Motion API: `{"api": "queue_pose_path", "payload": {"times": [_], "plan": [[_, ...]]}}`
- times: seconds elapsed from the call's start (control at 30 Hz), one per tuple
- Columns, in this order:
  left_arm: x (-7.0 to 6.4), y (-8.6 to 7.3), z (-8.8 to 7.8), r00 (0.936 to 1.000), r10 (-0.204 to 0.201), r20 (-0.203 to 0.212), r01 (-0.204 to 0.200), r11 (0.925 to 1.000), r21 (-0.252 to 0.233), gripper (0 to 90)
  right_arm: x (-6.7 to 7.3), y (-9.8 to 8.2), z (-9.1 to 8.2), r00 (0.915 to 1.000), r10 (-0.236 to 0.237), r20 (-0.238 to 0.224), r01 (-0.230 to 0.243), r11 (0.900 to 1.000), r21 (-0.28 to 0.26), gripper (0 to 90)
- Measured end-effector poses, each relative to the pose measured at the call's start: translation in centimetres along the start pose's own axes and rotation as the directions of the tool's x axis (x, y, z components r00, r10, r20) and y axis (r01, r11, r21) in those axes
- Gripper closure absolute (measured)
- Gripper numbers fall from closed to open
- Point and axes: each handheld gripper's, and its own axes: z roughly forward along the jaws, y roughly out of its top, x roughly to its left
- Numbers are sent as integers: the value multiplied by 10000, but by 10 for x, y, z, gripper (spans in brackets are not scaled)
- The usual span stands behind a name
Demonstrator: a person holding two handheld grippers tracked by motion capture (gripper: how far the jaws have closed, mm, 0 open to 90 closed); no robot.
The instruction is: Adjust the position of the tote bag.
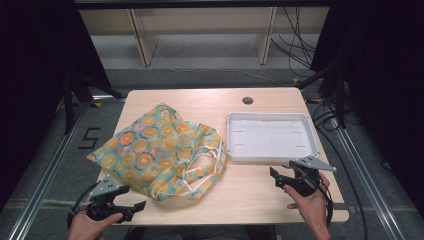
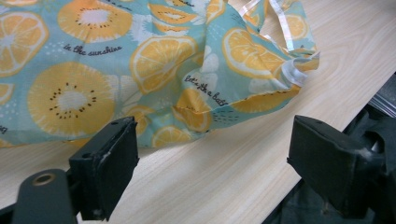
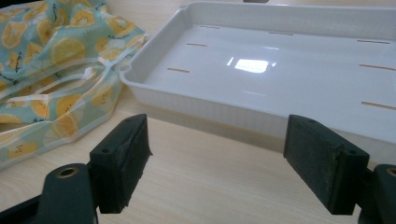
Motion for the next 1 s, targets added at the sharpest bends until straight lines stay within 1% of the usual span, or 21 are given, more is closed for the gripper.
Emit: {"api": "queue_pose_path", "payload": {"times": [0.07,0.23,0.27,0.3,0.33,0.4,0.43,0.47,0.5,0.57,0.63,0.7,0.73,0.77,0.8,0.83,0.87,0.9,0.93,0.97,1.0], "plan": [[1,0,-2,10000,-25,-21,25,9997,241,154,0,0,1,10000,-12,5,12,10000,58,233],[3,0,-2,9999,50,-164,-49,9999,94,157,1,0,2,9997,-146,-175,151,9996,246,234],[3,0,-3,9998,62,-171,-60,9999,153,157,2,0,4,9998,-216,-15,217,9995,234,231],[3,0,-3,9999,-70,-109,73,9995,295,159,6,-1,4,9999,105,-23,-105,9996,275,228],[3,0,-3,9997,-131,-204,133,9999,111,167,4,0,5,9989,-202,-414,211,9996,208,227],[3,0,-2,9993,-230,-281,229,9997,-49,168,6,0,8,9987,-457,-245,461,9988,183,221],[5,0,-3,9994,-205,-262,205,9998,-21,169,7,0,8,9980,-498,-384,508,9984,242,220],[7,1,-5,9994,-49,-352,60,9995,314,175,8,0,10,9975,-525,-474,537,9982,248,219],[7,1,-5,9993,-102,-372,105,9999,85,183,9,1,10,9971,-626,-423,638,9976,274,218],[8,2,-6,9992,-179,-346,183,9998,104,196,12,1,12,9951,-659,-732,677,9975,224,210],[13,5,-9,9979,-256,-587,256,9997,-13,217,15,2,13,9914,-562,-1183,595,9979,239,198],[17,6,-11,9979,-13,-648,20,9999,102,220,17,2,14,9905,-548,-1259,577,9981,195,197],[21,9,-11,9965,-90,-827,97,9999,74,240,24,2,18,9842,-645,-1646,687,9974,204,192],[21,9,-11,9965,-90,-827,97,9999,74,255,24,2,18,9842,-645,-1646,687,9974,204,192],[26,12,-11,9951,-92,-981,93,10000,5,261,37,3,19,9762,-539,-2100,624,9975,339,187],[26,12,-11,9951,-92,-981,93,10000,5,271,39,4,22,9666,-901,-2399,953,9954,105,187],[29,14,-11,9947,-239,-998,239,9997,-6,271,39,4,22,9666,-901,-2399,953,9954,105,187],[34,15,-11,9938,34,-1113,-39,10000,-44,322,57,5,26,9528,-999,-2867,1124,9933,272,183],[39,17,-10,9914,-218,-1289,227,9997,56,328,65,5,28,9456,-1152,-3042,1307,9909,312,182],[39,17,-10,9914,-218,-1289,227,9997,56,344,65,5,28,9456,-1152,-3042,1307,9909,312,182],[42,17,-8,9906,-293,-1336,249,9991,-341,367,77,6,36,9227,-1689,-3465,1882,9819,226,181]]}}
